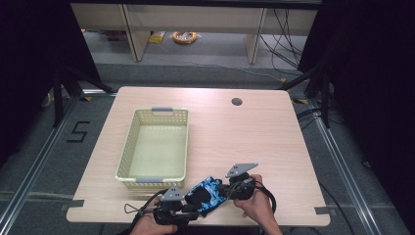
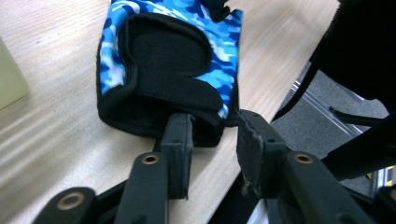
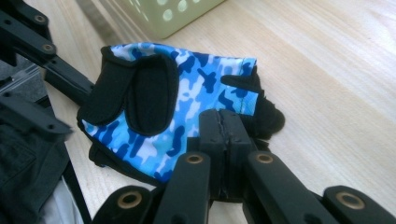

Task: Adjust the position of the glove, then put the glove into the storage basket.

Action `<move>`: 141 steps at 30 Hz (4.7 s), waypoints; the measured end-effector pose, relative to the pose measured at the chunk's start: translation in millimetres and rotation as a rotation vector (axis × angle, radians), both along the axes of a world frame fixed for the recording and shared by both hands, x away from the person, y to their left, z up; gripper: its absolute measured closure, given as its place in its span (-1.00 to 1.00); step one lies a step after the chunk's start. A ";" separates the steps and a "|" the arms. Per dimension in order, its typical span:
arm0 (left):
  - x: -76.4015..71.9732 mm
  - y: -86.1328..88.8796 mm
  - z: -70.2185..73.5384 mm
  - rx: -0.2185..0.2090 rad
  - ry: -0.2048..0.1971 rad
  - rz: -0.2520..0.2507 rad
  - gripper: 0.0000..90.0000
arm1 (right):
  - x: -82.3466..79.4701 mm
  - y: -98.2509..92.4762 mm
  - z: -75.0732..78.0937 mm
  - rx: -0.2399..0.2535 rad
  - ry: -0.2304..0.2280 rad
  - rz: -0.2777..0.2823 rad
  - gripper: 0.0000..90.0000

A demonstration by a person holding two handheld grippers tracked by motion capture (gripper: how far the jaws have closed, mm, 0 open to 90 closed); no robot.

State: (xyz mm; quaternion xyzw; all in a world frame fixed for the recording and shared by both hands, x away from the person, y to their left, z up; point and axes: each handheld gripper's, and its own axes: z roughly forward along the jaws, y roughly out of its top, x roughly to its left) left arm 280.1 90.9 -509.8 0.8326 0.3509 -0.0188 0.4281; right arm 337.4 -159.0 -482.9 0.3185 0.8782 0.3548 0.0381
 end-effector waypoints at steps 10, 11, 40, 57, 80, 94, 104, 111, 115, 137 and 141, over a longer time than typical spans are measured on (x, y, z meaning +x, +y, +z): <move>-2.6 -7.3 3.6 -0.016 -0.022 0.000 0.87 | 0.4 -0.7 4.0 0.041 0.013 0.001 0.99; -3.7 -8.0 5.3 -0.029 -0.008 0.005 0.88 | 0.9 -1.4 7.0 0.055 0.012 0.003 0.99; -2.2 14.3 6.4 -0.107 0.070 0.063 0.18 | 10.1 -6.9 -1.7 -0.017 0.026 -0.077 0.36; 7.7 16.1 -5.4 -0.074 0.124 0.151 0.14 | 9.2 -1.7 -14.6 -0.062 0.073 -0.087 0.31; 29.8 -9.7 -13.4 -0.137 0.167 0.171 0.63 | -17.4 -24.1 -19.7 0.040 0.108 -0.211 0.47; 31.5 -8.1 -7.1 -0.180 0.162 0.159 0.81 | -15.7 -29.6 -19.3 0.096 0.105 -0.162 0.83; 31.2 -2.5 3.3 -0.206 0.143 0.153 0.80 | -17.3 -31.5 -8.2 0.148 0.087 -0.151 0.83; 29.6 -0.9 7.6 -0.200 0.114 0.143 0.80 | -18.1 -30.1 -5.0 0.162 0.077 -0.146 0.83; 29.4 0.5 11.4 -0.194 0.099 0.137 0.80 | -20.8 -29.1 -1.3 0.186 0.086 -0.146 0.83; 22.4 6.8 18.9 -0.195 0.067 0.124 0.79 | -26.9 -26.9 7.2 0.200 0.046 -0.122 0.83; 19.8 9.9 22.5 -0.198 0.063 0.119 0.79 | -31.3 -24.2 10.6 0.201 0.047 -0.130 0.83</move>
